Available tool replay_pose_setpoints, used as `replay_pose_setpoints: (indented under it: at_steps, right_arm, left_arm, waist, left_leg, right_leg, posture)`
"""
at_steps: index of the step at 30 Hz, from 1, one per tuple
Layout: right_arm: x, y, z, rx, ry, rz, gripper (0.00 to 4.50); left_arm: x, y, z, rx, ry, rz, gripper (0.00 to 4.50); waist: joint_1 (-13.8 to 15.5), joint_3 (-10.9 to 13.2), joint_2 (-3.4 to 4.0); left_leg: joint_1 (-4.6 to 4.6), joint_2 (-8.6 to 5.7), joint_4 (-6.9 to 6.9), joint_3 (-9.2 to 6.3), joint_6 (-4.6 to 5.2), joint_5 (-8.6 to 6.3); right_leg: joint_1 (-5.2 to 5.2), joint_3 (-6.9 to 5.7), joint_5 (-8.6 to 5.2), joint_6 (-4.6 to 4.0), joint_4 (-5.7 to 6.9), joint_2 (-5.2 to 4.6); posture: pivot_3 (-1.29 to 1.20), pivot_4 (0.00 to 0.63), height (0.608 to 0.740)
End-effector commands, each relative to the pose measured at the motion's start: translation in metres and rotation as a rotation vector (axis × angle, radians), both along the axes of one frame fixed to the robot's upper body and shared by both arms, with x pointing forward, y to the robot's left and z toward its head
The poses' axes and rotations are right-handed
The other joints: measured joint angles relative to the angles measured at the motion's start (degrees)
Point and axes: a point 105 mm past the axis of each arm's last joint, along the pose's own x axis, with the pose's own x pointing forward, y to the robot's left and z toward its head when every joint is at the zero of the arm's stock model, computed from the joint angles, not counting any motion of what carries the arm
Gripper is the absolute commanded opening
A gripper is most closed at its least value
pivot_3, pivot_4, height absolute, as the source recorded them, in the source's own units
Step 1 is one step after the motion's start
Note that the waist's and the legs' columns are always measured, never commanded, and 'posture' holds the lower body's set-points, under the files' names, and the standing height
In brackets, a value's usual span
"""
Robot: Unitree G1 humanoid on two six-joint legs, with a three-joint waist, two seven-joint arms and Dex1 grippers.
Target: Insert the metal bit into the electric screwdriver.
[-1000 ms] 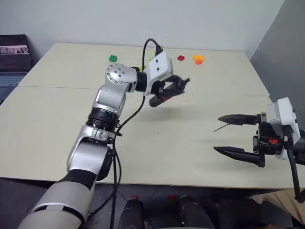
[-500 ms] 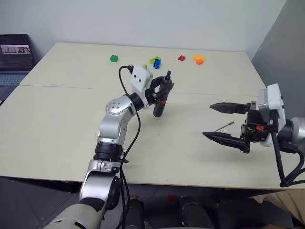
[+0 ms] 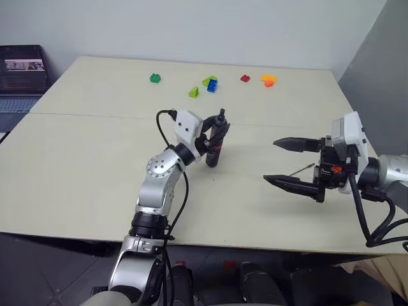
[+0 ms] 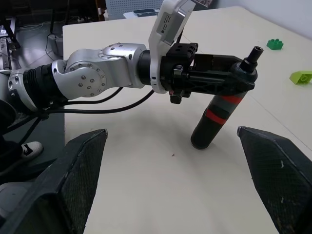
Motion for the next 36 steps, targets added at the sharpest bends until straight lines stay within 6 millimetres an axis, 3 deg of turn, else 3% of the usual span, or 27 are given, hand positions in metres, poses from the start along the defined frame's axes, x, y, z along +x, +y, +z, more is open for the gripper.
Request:
replay_pose_setpoints:
  at_steps: [1, 12, 18, 21, 29, 36]
  right_arm:
    - [-0.003, 0.002, 0.007, -0.007, -0.035, 0.021, 4.5]
    - [-0.001, -0.001, 0.003, -0.028, -0.027, 0.02, 4.5]
    - [0.013, -0.013, 0.0, -0.104, -0.073, -0.014, 4.5]
    - [0.033, -0.032, -0.006, -0.26, -0.135, -0.016, 4.5]
    - [0.081, -0.072, -0.043, -0.806, -0.122, 0.221, 4.5]
    - [0.119, -0.092, -0.069, -1.099, -0.043, 0.303, 4.5]
  left_arm:
    - [-0.008, 0.003, 0.004, 0.01, -0.04, 0.005, 1.64]
    - [-0.025, 0.026, 0.002, 0.015, 0.002, 0.037, 1.64]
    - [-0.023, 0.024, 0.008, 0.01, -0.01, 0.044, 1.64]
    - [-0.023, 0.02, 0.01, 0.01, -0.014, 0.03, 1.64]
    - [-0.023, 0.013, 0.01, 0.025, -0.037, 0.015, 1.64]
    - [-0.025, 0.015, 0.007, 0.017, -0.039, 0.045, 1.64]
  waist:
    - [-0.03, 0.0, 0.0]
    - [-0.15, -0.01, 0.01]
    - [-0.09, -0.01, 0.01]
    - [-0.29, -0.01, 0.01]
    - [-1.33, 0.02, 0.05]
    - [-1.56, 0.04, 0.1]
  left_leg:
    - [0.0, 0.0, 0.0, 0.0, 0.0, 0.0]
    - [0.03, 0.02, 0.0, 0.01, 0.0, 0.0]
    - [0.04, 0.01, 0.04, 0.03, 0.0, 0.0]
    - [0.05, 0.01, 0.02, 0.06, 0.0, 0.0]
    - [0.12, 0.02, -0.05, 0.17, -0.01, 0.0]
    - [0.12, 0.02, -0.13, 0.18, -0.01, 0.0]
  right_leg:
    - [0.0, 0.0, 0.0, 0.0, 0.0, 0.0]
    - [0.0, 0.02, -0.04, 0.07, 0.01, 0.01]
    - [0.01, 0.03, -0.15, 0.27, 0.0, 0.0]
    - [0.0, 0.04, -0.15, 0.27, -0.01, 0.0]
    - [-0.01, 0.09, -0.15, 0.27, -0.09, -0.02]
    - [-0.01, 0.08, 0.01, -0.02, -0.15, -0.06]
  posture:
    - [0.0, 0.15, 0.74]
    - [0.0, 0.15, 0.74]
    - [0.0, 0.15, 0.74]
    - [0.0, 0.15, 0.74]
    - [0.0, 0.15, 0.74]
    - [0.0, 0.15, 0.74]
